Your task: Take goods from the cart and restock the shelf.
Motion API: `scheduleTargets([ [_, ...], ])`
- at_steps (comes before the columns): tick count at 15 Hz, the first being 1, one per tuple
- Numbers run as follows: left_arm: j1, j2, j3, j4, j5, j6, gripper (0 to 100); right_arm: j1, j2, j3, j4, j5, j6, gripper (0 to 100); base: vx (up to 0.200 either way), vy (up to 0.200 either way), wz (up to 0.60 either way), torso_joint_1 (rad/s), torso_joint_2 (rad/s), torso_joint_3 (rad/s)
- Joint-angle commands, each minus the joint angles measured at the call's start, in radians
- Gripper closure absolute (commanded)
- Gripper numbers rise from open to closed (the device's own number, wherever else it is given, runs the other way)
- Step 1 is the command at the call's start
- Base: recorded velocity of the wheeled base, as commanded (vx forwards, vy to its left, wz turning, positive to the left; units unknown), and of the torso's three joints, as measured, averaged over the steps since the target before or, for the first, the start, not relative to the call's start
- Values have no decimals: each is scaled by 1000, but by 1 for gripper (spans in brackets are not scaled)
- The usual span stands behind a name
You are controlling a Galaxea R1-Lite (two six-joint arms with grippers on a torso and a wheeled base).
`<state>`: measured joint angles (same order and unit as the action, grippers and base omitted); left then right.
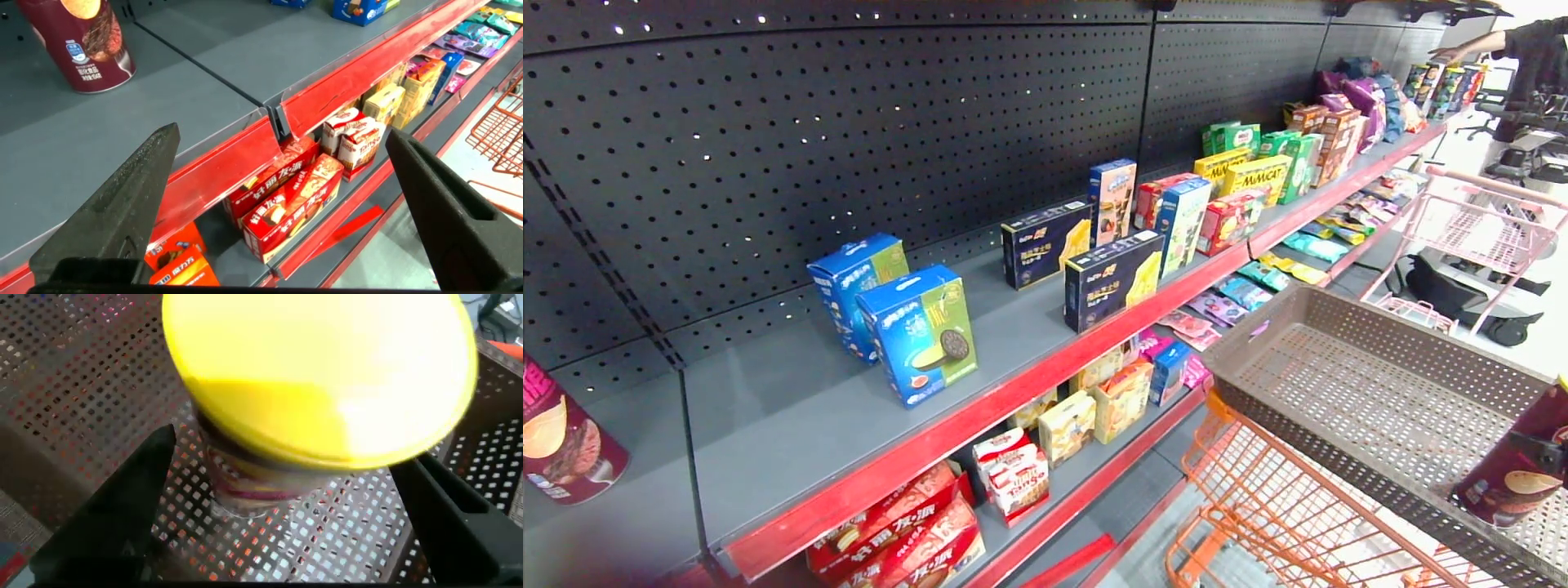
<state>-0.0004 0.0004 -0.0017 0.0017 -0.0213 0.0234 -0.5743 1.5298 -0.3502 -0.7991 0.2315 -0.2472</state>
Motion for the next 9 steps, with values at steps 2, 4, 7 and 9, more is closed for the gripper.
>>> scheduleTargets([
  [2, 0, 0, 0, 0, 0, 0, 0, -1, 96, -10, -51, 5, -1, 0, 0, 0, 0, 0, 0, 0],
  [4, -1, 0, 0, 0, 0, 0, 0, 5, 147, -32, -71, 6, -4, 0, 0, 0, 0, 0, 0, 0],
  [7, -1, 0, 0, 0, 0, 0, 0, 5, 222, -85, -84, 94, -58, 0, 0, 0, 0, 0, 0, 0],
  [9, 0, 0, 0, 0, 0, 0, 0, 4, 257, -115, -100, 129, -92, 100, 0, 0, 0, 0, 0, 0],
])
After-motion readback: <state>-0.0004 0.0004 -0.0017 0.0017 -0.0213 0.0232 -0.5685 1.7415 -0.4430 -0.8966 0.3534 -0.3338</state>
